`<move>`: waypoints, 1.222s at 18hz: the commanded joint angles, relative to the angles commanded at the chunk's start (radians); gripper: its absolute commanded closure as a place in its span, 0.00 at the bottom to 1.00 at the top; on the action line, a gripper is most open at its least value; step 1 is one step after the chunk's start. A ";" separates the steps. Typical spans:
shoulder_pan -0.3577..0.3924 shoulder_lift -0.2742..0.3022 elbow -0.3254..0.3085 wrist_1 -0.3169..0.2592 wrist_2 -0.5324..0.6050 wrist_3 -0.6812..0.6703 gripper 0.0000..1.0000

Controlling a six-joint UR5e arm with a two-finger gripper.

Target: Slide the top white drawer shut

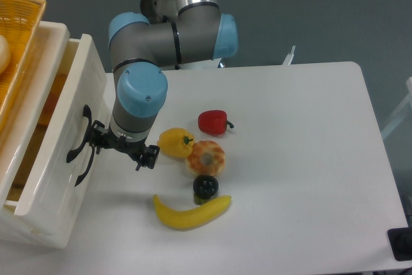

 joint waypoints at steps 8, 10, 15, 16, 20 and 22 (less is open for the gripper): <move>-0.021 0.002 0.000 0.000 0.002 0.000 0.00; -0.026 0.002 0.002 0.002 0.003 0.000 0.00; -0.028 0.000 0.000 0.002 0.006 0.000 0.00; -0.029 0.000 0.000 0.002 0.006 0.000 0.00; -0.040 0.000 0.002 0.002 0.006 0.000 0.00; -0.041 0.000 0.002 0.003 0.006 0.000 0.00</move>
